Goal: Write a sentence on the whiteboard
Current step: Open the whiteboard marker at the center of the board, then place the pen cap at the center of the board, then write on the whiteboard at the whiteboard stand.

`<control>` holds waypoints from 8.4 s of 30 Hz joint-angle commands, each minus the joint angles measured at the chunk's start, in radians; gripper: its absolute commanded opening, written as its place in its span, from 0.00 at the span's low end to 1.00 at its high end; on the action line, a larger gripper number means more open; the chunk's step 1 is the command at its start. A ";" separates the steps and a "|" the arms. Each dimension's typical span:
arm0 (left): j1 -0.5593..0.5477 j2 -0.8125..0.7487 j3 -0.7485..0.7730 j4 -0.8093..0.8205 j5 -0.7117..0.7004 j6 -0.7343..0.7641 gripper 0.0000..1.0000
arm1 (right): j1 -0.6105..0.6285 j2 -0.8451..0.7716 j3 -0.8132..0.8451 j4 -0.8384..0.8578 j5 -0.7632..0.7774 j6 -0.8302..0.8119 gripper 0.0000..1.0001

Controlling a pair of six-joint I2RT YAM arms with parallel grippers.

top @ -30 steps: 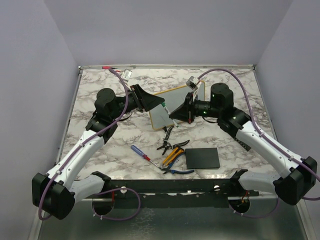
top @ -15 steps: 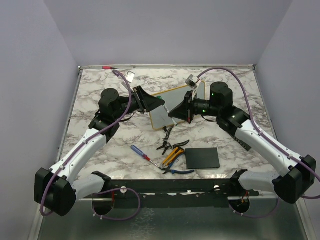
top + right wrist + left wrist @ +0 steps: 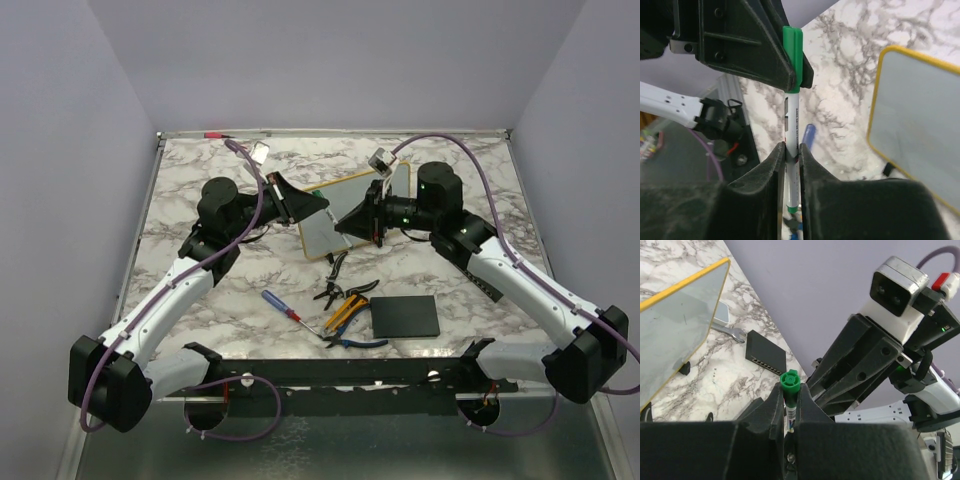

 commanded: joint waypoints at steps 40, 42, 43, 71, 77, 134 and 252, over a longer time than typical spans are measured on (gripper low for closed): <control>-0.002 -0.102 -0.142 0.394 -0.408 -0.352 0.00 | 0.069 0.083 -0.237 1.056 0.292 0.589 0.55; -0.003 -0.101 -0.146 0.394 -0.410 -0.353 0.00 | 0.074 0.092 -0.225 1.041 0.300 0.586 0.54; -0.003 -0.101 -0.146 0.394 -0.410 -0.352 0.00 | 0.075 0.097 -0.220 1.035 0.301 0.584 0.53; -0.002 -0.100 -0.158 0.394 -0.398 -0.340 0.00 | 0.076 0.145 -0.204 1.091 0.327 0.604 0.42; -0.002 -0.096 -0.157 0.394 -0.389 -0.340 0.00 | 0.076 0.152 -0.198 1.092 0.326 0.607 0.26; 0.209 -0.117 -0.010 -0.164 -0.371 0.087 0.00 | 0.076 -0.304 -0.324 0.441 0.604 0.231 0.01; 0.187 0.323 0.151 -0.313 0.016 0.736 0.32 | 0.112 0.225 -0.309 0.796 0.511 -0.045 0.01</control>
